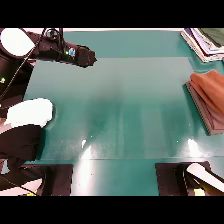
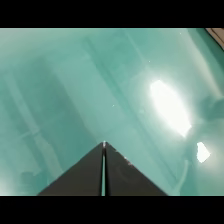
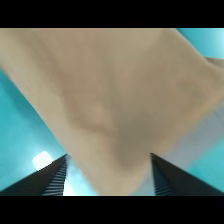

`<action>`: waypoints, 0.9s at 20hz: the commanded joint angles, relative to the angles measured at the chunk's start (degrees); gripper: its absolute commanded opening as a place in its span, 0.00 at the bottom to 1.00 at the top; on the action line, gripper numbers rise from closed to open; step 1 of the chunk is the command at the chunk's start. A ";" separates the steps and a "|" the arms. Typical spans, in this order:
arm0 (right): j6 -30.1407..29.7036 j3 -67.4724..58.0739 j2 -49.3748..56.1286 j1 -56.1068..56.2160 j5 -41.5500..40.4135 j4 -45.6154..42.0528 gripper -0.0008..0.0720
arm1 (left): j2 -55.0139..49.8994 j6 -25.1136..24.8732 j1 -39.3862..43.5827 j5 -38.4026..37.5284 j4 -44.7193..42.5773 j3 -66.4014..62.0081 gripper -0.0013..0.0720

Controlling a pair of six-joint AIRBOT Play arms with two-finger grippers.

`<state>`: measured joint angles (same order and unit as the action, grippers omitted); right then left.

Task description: Fold the shirts.

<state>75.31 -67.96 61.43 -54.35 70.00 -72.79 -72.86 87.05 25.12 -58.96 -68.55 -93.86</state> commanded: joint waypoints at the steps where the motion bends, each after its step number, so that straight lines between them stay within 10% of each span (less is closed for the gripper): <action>1: 0.37 6.91 -3.65 -5.75 1.36 -0.81 0.89 | 0.00 -0.52 0.02 -0.22 0.02 0.02 0.05; 7: 2.84 1.44 -9.27 -2.93 -2.16 14.27 0.88 | 0.00 -0.50 0.02 -0.22 0.02 0.02 0.05; 16: 2.78 -5.33 -10.82 42.38 -5.35 24.57 0.86 | 0.00 -0.50 0.02 2.75 -0.09 0.00 0.05; 18: 2.62 -5.33 -10.82 49.16 -7.06 24.55 0.62 | 0.00 -0.48 0.02 4.52 -0.02 0.00 0.05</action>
<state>78.04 -72.73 50.74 -16.10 65.49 -49.32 -72.84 86.54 25.12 -56.88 -68.73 -93.86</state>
